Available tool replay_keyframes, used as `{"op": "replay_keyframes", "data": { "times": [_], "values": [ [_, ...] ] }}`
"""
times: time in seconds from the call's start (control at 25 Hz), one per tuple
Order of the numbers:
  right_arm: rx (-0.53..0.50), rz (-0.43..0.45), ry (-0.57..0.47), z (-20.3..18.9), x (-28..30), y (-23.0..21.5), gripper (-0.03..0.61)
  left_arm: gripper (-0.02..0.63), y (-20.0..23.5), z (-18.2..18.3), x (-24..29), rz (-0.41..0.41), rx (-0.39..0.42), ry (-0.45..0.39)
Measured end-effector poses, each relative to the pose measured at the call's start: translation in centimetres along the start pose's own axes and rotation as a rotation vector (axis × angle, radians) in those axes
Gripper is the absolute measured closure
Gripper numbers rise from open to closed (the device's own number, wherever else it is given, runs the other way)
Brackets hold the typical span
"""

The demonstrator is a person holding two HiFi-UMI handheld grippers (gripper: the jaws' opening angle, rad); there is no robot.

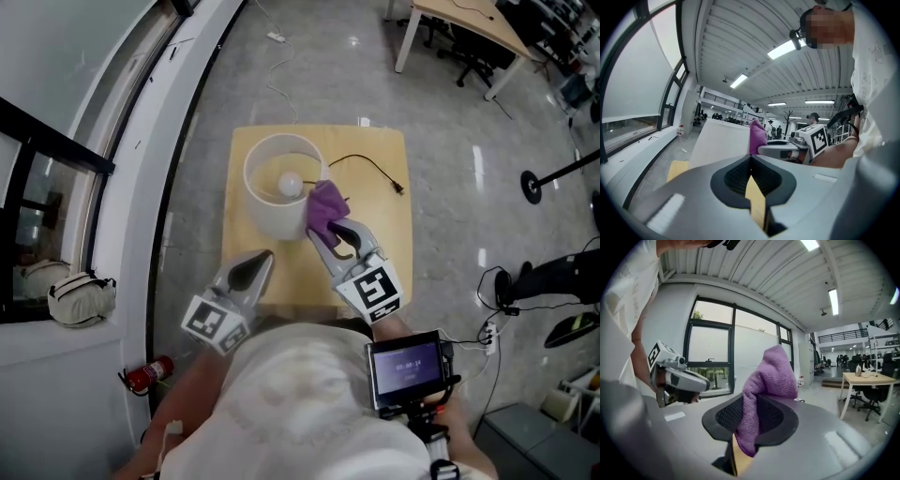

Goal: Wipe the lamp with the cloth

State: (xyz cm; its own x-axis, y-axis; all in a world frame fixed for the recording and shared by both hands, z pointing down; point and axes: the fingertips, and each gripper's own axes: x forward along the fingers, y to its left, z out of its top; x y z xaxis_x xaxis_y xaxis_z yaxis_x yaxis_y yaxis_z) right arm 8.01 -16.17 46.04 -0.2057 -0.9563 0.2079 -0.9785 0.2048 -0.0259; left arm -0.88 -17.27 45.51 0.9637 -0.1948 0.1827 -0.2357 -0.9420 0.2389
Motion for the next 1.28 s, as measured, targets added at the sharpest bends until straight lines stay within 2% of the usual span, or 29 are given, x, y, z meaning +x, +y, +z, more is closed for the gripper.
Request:
{"op": "replay_keyframes", "data": {
  "times": [0.28,0.56,0.68,0.88,0.96,1.08,1.16,1.28],
  "values": [
    [0.022,-0.037,0.119,-6.8,0.8,1.3,0.492,0.614,1.1,-0.3,-1.3,-0.039,0.012,0.011],
    [0.085,-0.09,0.231,-11.7,0.7,2.1,0.492,0.614,1.8,-0.4,-2.5,-0.084,0.027,0.015],
    [0.148,-0.157,0.185,-10.7,-0.2,1.7,0.494,0.614,2.1,-0.6,-2.9,-0.105,0.024,0.015],
    [0.188,-0.232,-0.02,-4.3,-1.9,1.4,0.494,0.614,2.5,-0.8,-3.5,-0.144,0.019,0.005],
    [0.156,-0.238,-0.081,-1.2,-2.0,1.5,0.494,0.614,2.5,-0.9,-3.8,-0.155,0.013,-0.001],
    [0.031,-0.249,-0.108,2.4,-1.6,2.0,0.494,0.614,2.5,-1.0,-4.4,-0.159,0.004,-0.016],
    [-0.088,-0.252,-0.078,3.2,-0.9,2.4,0.494,0.614,2.6,-0.9,-4.9,-0.154,-0.003,-0.029],
    [-0.253,-0.239,0.019,2.0,0.9,3.0,0.494,0.614,2.9,-0.7,-5.4,-0.145,-0.011,-0.046]
  ]
}}
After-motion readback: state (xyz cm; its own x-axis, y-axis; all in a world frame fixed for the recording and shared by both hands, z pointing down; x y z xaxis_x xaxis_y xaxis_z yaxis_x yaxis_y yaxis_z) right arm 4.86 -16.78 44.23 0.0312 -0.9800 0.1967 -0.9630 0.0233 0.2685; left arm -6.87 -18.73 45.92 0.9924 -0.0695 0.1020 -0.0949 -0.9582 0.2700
